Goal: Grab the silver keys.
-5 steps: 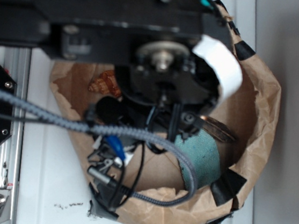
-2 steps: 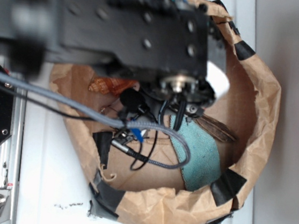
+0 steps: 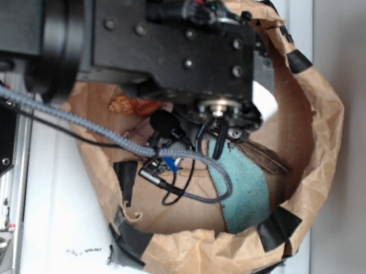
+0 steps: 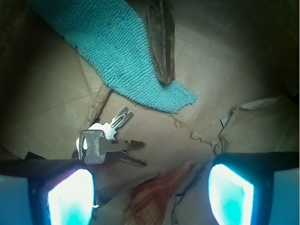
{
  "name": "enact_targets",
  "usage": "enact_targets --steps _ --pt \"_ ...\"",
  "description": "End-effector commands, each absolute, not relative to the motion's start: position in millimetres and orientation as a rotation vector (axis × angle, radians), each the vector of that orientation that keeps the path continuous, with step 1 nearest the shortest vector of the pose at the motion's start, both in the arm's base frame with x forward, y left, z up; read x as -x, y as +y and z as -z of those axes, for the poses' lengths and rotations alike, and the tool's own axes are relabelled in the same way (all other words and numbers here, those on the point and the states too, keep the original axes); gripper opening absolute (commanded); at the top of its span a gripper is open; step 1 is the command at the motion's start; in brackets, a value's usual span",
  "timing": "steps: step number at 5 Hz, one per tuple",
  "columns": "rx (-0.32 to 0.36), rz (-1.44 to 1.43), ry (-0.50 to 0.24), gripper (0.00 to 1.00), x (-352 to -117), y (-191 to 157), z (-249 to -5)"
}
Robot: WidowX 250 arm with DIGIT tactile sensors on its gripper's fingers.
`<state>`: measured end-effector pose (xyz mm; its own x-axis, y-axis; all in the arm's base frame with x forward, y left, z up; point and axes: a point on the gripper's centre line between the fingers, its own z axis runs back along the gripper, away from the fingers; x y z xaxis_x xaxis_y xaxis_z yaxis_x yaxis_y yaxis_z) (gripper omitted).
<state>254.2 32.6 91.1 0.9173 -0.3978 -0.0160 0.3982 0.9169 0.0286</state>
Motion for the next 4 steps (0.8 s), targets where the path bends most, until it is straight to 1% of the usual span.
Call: enact_targets --steps 1,2,4 --pt "-0.044 0.409 -0.022 1.00 -255 28 -99" --pt "-0.044 0.409 -0.022 1.00 -255 28 -99" --pt "0.031 0.442 -0.036 1.00 -245 17 -98"
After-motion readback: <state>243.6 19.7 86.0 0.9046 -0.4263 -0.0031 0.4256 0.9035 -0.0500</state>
